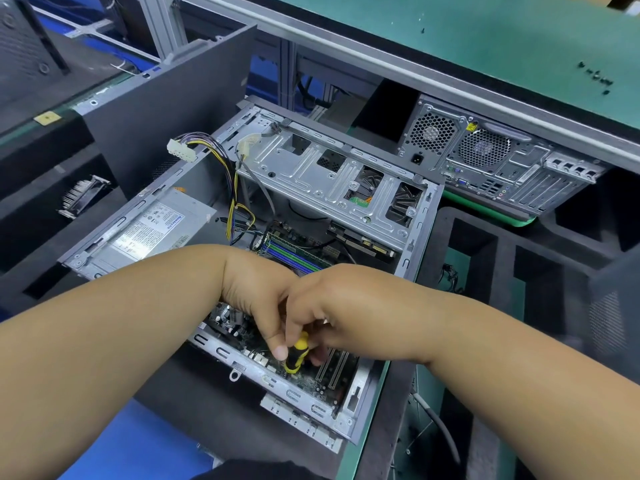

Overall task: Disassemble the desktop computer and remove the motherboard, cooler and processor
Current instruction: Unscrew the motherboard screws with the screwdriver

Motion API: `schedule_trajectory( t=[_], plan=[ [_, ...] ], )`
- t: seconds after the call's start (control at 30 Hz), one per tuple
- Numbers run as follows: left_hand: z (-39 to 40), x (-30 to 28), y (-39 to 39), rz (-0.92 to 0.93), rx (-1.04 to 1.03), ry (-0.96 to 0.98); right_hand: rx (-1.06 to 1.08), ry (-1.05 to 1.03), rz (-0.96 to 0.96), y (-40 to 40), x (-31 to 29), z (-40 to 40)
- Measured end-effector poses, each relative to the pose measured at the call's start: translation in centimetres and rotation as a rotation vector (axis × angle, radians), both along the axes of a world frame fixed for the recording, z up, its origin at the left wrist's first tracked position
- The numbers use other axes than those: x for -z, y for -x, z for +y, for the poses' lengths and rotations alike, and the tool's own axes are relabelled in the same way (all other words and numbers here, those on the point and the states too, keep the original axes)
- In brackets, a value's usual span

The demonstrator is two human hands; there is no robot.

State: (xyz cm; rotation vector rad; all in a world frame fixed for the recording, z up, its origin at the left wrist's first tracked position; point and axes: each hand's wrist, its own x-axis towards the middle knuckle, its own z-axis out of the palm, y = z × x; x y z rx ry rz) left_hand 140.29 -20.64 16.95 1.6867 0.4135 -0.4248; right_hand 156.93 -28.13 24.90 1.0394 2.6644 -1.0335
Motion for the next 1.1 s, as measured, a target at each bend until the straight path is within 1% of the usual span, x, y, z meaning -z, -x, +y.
schedule_trajectory(
  t=[0.17, 0.23, 0.37, 0.47, 0.63, 0.77, 0.9, 0.97, 1.1],
  plan=[
    [-0.1, -0.6, -0.2, -0.001, 0.021, 0.075, -0.044, -0.007, 0.041, -0.1, 0.2, -0.1],
    [-0.1, -0.6, -0.3, -0.016, 0.012, 0.055, -0.035, -0.025, 0.051, -0.2, 0.3, -0.1],
    [-0.3, -0.5, -0.6, -0.005, 0.006, 0.015, 0.056, -0.094, 0.059, -0.2, 0.7, -0.5],
    [-0.4, -0.7, -0.6, 0.002, 0.014, 0.016, 0.045, -0.134, 0.063, 0.2, 0.9, -0.5],
    [-0.1, -0.6, -0.1, 0.052, 0.002, -0.025, 0.010, -0.019, 0.026, 0.1, 0.5, -0.3],
    [-0.3, -0.9, -0.3, 0.040, -0.010, 0.020, 0.026, 0.036, 0.058, 0.0, 0.5, -0.3],
    [-0.2, -0.7, -0.5, 0.016, -0.001, 0.011, 0.051, -0.039, 0.110, -0.2, 0.5, -0.4],
    [-0.3, -0.7, -0.5, 0.013, -0.014, 0.005, 0.079, -0.089, 0.090, -0.1, 0.6, -0.4],
    [-0.5, -1.0, -0.6, 0.011, 0.030, 0.011, 0.049, -0.125, 0.051, 0.5, 0.7, -0.3]
  ],
)
